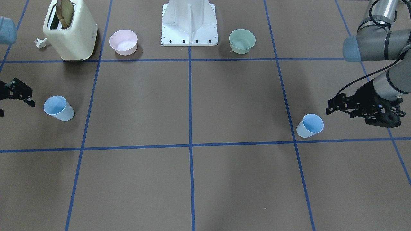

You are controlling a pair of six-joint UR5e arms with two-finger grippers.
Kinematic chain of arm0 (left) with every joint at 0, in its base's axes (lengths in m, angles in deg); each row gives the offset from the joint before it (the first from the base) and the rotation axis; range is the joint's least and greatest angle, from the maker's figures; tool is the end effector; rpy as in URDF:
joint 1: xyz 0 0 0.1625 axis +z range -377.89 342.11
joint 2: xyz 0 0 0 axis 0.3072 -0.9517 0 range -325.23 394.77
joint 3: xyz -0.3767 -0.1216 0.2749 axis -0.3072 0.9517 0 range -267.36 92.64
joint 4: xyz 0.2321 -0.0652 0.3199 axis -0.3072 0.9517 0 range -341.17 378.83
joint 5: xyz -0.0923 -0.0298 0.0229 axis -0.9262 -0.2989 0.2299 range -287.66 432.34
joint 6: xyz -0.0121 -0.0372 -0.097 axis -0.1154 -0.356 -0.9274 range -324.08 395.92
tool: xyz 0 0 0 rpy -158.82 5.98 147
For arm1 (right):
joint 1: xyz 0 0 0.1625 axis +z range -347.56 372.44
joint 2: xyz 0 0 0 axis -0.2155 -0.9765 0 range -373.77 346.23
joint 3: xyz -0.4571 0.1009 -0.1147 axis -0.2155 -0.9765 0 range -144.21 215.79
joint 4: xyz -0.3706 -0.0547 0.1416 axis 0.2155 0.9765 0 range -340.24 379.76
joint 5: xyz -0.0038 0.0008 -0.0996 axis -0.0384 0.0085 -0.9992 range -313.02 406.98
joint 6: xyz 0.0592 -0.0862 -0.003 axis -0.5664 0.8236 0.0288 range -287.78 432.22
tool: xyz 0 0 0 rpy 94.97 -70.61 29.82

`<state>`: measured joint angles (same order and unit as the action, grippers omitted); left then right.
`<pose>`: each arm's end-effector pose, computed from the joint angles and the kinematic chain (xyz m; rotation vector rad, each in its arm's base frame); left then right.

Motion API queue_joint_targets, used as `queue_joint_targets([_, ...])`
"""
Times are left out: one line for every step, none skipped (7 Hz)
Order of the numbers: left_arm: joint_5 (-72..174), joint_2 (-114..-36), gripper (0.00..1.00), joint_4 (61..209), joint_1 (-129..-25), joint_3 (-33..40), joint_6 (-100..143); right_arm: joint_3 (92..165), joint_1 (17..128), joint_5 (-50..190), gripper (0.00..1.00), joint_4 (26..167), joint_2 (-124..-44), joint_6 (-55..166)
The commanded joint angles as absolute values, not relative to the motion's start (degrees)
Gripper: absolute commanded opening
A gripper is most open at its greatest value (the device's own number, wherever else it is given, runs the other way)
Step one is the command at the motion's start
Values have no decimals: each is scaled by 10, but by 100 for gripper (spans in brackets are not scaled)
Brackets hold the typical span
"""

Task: Stack blue cups with both arms
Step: 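Lower the left gripper onto one blue cup while the right gripper lowers onto the other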

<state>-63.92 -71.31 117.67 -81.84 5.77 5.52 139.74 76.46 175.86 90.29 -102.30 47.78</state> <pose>0.2170 -0.5754 0.5183 0.0332 0.9145 0.1270 -0.1604 -0.4833 0.5536 0.2496 -0.8442 -0.2319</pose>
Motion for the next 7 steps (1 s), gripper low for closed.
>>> queue_joint_targets([-611,-718,92,1184,-795,52,35,1391,751,1770,100,909,-1028,473])
queue_joint_targets([-611,-718,87,1187,-787,43,33,1392,743,1788,100,911,-1027,470])
queue_joint_targets([-611,-719,81,1210,-778,26,31,1392,742,1795,100,911,-1028,469])
queue_joint_targets([-611,-722,81,1225,-773,10,31,1390,740,1795,100,911,-1028,469])
queue_joint_targets([-611,-725,80,1226,-770,5,31,1389,738,1795,100,911,-1028,469])
queue_joint_targets([-611,-725,80,1226,-770,4,31,1387,727,1791,100,911,-1028,469])
queue_joint_targets([-611,-726,79,1226,-767,3,31,1380,713,1786,100,911,-1028,469])
